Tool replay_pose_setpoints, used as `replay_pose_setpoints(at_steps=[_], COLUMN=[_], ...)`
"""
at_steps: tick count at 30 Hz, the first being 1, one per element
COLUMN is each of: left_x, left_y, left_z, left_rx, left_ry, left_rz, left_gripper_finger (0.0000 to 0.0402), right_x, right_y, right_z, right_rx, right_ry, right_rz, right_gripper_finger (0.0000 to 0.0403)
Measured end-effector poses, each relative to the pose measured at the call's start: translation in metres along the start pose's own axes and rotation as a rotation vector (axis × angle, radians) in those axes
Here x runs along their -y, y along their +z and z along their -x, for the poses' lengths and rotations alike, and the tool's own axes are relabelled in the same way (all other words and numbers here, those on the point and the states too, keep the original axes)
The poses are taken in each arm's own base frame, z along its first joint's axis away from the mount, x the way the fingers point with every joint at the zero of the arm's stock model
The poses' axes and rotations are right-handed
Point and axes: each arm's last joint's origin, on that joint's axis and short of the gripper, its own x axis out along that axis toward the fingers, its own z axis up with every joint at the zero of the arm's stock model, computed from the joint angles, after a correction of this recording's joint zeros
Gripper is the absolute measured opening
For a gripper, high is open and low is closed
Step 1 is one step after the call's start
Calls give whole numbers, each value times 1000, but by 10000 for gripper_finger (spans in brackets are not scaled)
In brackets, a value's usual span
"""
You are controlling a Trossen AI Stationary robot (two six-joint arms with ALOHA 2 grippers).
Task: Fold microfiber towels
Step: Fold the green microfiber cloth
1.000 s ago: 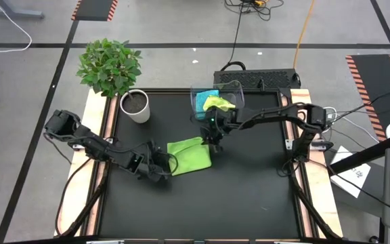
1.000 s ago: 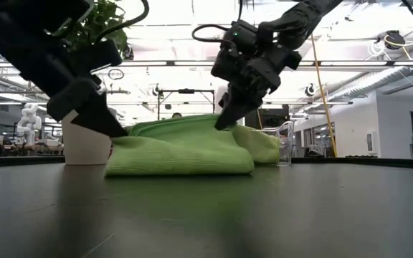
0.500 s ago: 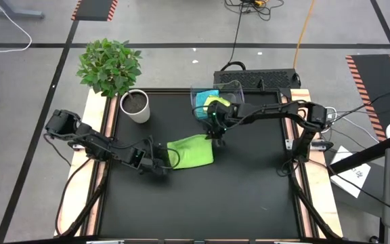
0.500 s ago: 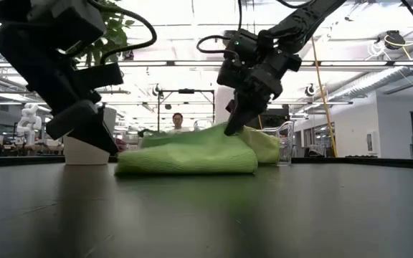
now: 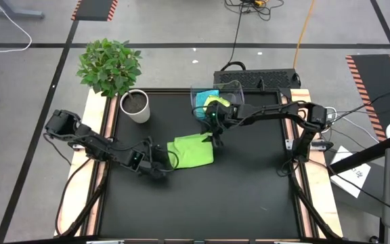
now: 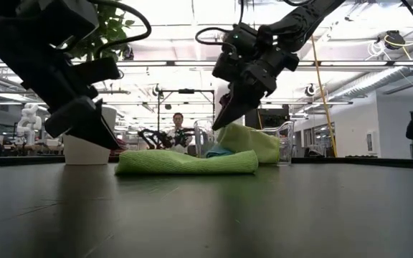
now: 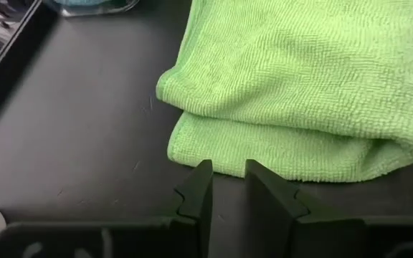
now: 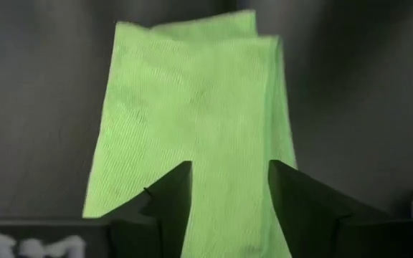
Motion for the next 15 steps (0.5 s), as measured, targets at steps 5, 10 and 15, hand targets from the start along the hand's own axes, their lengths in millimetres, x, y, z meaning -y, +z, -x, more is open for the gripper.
replay_pose_setpoints(at_steps=[5,10,15], left_x=[2,0,-13], left_y=[0,-9,-21], left_z=[1,-7,-19], left_rx=[17,98,170], left_ry=[-8,-22,-16], left_rz=[5,60,170], left_gripper_finger=[88,88,88], right_x=[-5,-19,-40], right_y=[13,16,10], right_z=[-3,-8,-36], right_rx=[96,90,32], right_ry=[-16,23,87], right_rz=[17,3,51], right_gripper_finger=[191,187,181])
